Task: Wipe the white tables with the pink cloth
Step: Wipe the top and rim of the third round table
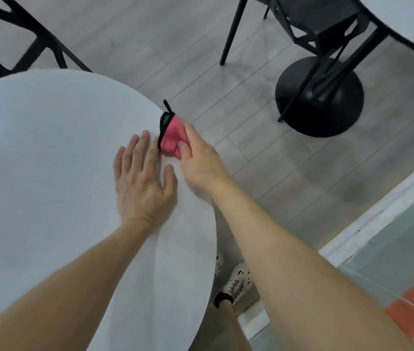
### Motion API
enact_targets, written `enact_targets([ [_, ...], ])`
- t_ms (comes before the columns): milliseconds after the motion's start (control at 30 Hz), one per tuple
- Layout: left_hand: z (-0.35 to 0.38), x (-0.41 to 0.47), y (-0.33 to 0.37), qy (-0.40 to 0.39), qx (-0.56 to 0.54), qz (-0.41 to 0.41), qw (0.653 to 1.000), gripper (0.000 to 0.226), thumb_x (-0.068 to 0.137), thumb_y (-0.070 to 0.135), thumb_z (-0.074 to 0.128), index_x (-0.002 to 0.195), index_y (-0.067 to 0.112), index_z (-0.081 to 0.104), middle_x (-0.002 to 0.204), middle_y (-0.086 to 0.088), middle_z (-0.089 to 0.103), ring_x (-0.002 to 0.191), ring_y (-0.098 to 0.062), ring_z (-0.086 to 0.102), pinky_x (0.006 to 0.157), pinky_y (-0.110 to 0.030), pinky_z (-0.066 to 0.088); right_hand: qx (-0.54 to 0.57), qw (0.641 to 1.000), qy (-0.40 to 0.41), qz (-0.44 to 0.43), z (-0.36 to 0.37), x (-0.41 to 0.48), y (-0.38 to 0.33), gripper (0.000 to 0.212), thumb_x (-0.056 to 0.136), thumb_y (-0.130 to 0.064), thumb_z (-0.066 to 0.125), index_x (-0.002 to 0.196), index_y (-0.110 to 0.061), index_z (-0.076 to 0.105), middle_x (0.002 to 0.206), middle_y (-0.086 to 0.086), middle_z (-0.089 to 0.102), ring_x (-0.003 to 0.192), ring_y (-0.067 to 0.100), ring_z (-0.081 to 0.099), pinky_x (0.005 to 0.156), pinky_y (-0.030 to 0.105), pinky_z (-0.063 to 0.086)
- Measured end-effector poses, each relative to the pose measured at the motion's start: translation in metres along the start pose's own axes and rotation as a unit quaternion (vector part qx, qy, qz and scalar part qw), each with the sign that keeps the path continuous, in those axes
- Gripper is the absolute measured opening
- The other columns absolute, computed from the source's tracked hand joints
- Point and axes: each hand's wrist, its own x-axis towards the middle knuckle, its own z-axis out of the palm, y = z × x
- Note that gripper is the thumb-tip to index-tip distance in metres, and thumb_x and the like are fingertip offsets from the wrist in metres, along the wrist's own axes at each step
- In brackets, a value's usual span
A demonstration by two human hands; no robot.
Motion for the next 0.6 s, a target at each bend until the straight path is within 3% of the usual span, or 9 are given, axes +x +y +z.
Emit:
enact_targets([
  [100,0.002,0.001,-0.001,0.007,-0.009,-0.007,1.000,0.065,0.106,0.036,0.054,0.164,0.009,0.040,0.175,-0.003,0.034,0.166,-0.020,0.021,0.135,-0.050,0.015,-0.031,0.999,-0.002,-0.017,0.003,0.018,-0.006,0.054,0.115,-0.026,0.042,0.167,-0.041,0.033,0.155,-0.007,0.060,0.137,0.019,0.059,0.111,0.032,0.046],
  [267,0.004,-0.002,-0.001,0.007,-0.019,-0.003,1.000,0.066,0.105,0.037,0.054,0.163,0.007,0.041,0.174,-0.007,0.035,0.165,-0.027,0.025,0.134,-0.054,0.018,-0.041,0.999,0.000,0.013,-0.004,-0.082,0.038,0.056,0.117,-0.031,0.041,0.171,-0.035,0.025,0.163,-0.010,0.051,0.142,0.012,0.053,0.113,0.031,0.045],
  [367,0.006,-0.003,-0.001,0.010,-0.026,-0.003,1.000,0.067,0.104,0.036,0.051,0.163,0.005,0.042,0.174,-0.008,0.036,0.165,-0.028,0.026,0.133,-0.055,0.020,-0.057,0.997,-0.036,0.030,-0.016,-0.108,0.045,0.059,0.116,-0.033,0.042,0.172,-0.035,0.022,0.159,-0.012,0.053,0.135,0.005,0.053,0.115,0.039,0.048],
  [467,0.006,-0.003,-0.002,0.012,-0.018,0.003,1.000,0.067,0.105,0.036,0.054,0.163,0.004,0.043,0.174,-0.010,0.037,0.164,-0.030,0.028,0.132,-0.057,0.023,-0.059,0.995,-0.077,0.015,-0.018,-0.049,0.019,0.062,0.112,-0.035,0.042,0.170,-0.038,0.021,0.155,-0.011,0.057,0.131,0.017,0.061,0.107,0.042,0.052],
  [533,0.004,-0.004,-0.001,0.010,-0.005,0.003,1.000,0.067,0.106,0.036,0.054,0.163,0.003,0.043,0.174,-0.011,0.037,0.165,-0.030,0.027,0.132,-0.057,0.024,-0.084,0.992,-0.091,-0.010,-0.010,0.024,-0.005,0.060,0.113,-0.033,0.044,0.170,-0.033,0.025,0.153,-0.001,0.061,0.132,0.023,0.062,0.104,0.035,0.048],
  [600,0.004,-0.004,0.000,0.007,0.003,0.003,1.000,0.068,0.105,0.036,0.053,0.164,0.003,0.043,0.174,-0.012,0.037,0.165,-0.029,0.026,0.132,-0.057,0.023,-0.108,0.984,-0.128,-0.057,0.004,0.093,-0.033,0.060,0.114,-0.029,0.046,0.171,-0.028,0.028,0.157,0.006,0.059,0.139,0.029,0.058,0.111,0.037,0.046],
])
